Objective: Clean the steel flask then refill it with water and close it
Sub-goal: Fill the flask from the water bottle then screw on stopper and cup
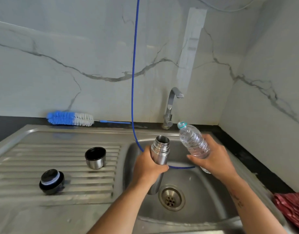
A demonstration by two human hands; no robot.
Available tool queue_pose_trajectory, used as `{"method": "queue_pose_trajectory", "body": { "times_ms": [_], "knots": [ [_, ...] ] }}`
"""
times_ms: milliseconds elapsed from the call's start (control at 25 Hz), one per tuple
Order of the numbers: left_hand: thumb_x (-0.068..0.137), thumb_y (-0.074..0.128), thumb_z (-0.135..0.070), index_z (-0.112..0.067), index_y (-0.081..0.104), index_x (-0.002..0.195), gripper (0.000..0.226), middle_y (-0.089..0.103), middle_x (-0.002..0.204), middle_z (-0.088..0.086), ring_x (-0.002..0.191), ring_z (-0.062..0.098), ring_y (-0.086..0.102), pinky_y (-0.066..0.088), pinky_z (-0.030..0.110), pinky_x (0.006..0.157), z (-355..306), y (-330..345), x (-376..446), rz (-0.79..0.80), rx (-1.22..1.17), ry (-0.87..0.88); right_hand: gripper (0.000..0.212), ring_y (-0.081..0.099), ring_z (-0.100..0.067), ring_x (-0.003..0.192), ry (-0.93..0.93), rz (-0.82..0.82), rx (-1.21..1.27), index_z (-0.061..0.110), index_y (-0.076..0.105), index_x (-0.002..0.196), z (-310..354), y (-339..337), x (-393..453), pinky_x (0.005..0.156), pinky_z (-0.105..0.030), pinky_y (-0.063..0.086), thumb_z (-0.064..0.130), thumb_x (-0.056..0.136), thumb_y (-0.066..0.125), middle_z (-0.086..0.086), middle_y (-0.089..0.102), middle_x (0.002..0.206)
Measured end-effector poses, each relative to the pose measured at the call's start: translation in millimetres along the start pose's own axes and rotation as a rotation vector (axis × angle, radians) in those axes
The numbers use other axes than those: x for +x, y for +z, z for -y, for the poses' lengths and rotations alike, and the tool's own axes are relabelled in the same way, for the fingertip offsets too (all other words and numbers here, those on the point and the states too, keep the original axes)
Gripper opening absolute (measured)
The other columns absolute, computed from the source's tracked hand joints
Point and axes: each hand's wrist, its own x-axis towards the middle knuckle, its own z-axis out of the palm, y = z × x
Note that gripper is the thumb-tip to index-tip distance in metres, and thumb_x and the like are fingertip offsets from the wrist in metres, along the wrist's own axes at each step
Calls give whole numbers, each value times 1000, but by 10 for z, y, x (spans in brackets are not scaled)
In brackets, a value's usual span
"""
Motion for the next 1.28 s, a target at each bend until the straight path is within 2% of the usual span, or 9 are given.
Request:
{"method": "queue_pose_trajectory", "body": {
  "times_ms": [160, 280, 440, 600, 720, 880, 1280],
  "knots": [
    [56, 92, -29, -31, 57, 103, 58, 60, 84, -16, 83, 15, 65, 56, 34, 76, 62, 44, 45, -2, 47, 10, 63, 67, -3, 86, 5, 26, -192, 46, 52, 118, -6, -60, -27, 72, -36, 57, 55, 65, 85, 22, 68, 95],
    [55, 93, -27, -30, 59, 102, 58, 67, 90, -11, 84, 15, 66, 57, 36, 77, 73, 64, 69, -14, 30, 9, 65, 64, -6, 90, -17, 58, -332, 46, 51, 125, 32, -128, -32, 75, -32, 55, 56, 70, 83, 24, 64, 100],
    [54, 92, -27, -27, 59, 99, 57, 68, 90, -9, 80, 13, 67, 59, 38, 75, 82, 79, 76, -18, 27, 7, 66, 58, -3, 88, -45, 60, -446, 46, 50, 130, 48, -151, -24, 68, -23, 41, 58, 73, 80, 25, 61, 104],
    [51, 93, -29, -27, 57, 98, 59, 68, 90, -10, 79, 14, 67, 60, 40, 76, 89, 104, 53, 3, 25, -4, 66, 63, -7, 93, -42, 37, -494, 47, 49, 132, 8, -155, -31, 72, -26, 47, 58, 73, 78, 21, 66, 112],
    [50, 92, -29, -27, 57, 99, 60, 68, 90, -10, 81, 15, 68, 61, 41, 78, 98, 112, 51, 17, 19, -12, 64, 65, -10, 96, -55, -4, -491, 45, 53, 130, -30, -152, -19, 77, -33, 54, 53, 72, 79, 19, 67, 111],
    [50, 93, -31, -27, 57, 99, 61, 68, 92, -10, 83, 16, 67, 60, 41, 79, 97, 124, 31, 33, 28, -10, 59, 64, -12, 96, -98, -32, -516, 43, 56, 128, -92, -115, 2, 78, -38, 52, 51, 74, 78, 18, 68, 105],
    [49, 93, -31, -27, 57, 99, 62, 68, 96, -6, 86, 19, 67, 60, 40, 80, 93, 126, 17, 63, 23, -29, 59, 61, -15, 104, -114, -62, -517, 40, 58, 130, -104, -105, 14, 87, -44, 49, 50, 77, 81, 14, 68, 110]
  ]
}}
